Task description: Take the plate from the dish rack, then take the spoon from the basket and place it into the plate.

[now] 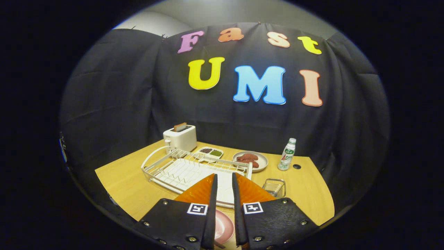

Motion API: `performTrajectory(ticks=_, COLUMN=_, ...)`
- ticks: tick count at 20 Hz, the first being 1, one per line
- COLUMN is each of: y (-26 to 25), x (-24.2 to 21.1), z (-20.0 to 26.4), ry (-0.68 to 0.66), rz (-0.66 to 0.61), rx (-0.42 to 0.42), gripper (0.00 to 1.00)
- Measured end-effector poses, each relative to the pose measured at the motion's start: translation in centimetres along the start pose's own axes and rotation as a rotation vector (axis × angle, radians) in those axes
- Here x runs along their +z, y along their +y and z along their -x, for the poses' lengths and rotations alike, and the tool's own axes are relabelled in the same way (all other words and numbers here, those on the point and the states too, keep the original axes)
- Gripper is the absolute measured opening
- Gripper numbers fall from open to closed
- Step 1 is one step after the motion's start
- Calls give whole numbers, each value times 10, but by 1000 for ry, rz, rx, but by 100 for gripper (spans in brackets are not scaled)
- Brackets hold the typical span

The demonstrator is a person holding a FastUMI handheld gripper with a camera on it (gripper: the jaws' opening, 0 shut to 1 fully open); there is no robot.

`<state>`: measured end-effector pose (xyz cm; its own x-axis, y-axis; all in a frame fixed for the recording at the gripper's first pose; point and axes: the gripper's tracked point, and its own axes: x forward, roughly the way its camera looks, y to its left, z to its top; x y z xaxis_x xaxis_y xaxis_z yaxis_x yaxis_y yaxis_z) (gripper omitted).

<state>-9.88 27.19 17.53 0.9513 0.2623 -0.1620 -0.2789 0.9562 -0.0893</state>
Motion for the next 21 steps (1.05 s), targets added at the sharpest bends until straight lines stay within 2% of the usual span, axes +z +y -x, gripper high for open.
performTrajectory(ticks=8, y=-71, x=89, z=35, ry=-202, rz=-57, rx=-170, gripper=25)
performTrajectory(ticks=9, y=-77, x=96, z=40, ry=-216, rz=-49, rx=-186, gripper=32)
performTrajectory(ticks=10, y=-86, x=99, z=43, ry=-216, rz=-42, rx=-206, gripper=48)
performTrajectory(ticks=11, y=-90, x=102, z=48, ry=-219, rz=-38, rx=-221, gripper=54)
performTrajectory(ticks=13, y=-102, x=116, z=57, ry=-248, rz=-47, rx=-259, gripper=93)
performTrajectory(ticks=14, y=-107, x=119, z=58, ry=-265, rz=-60, rx=-270, gripper=97)
performTrajectory(ticks=21, y=-141, x=112, z=60, ry=-262, rz=-94, rx=-303, gripper=97)
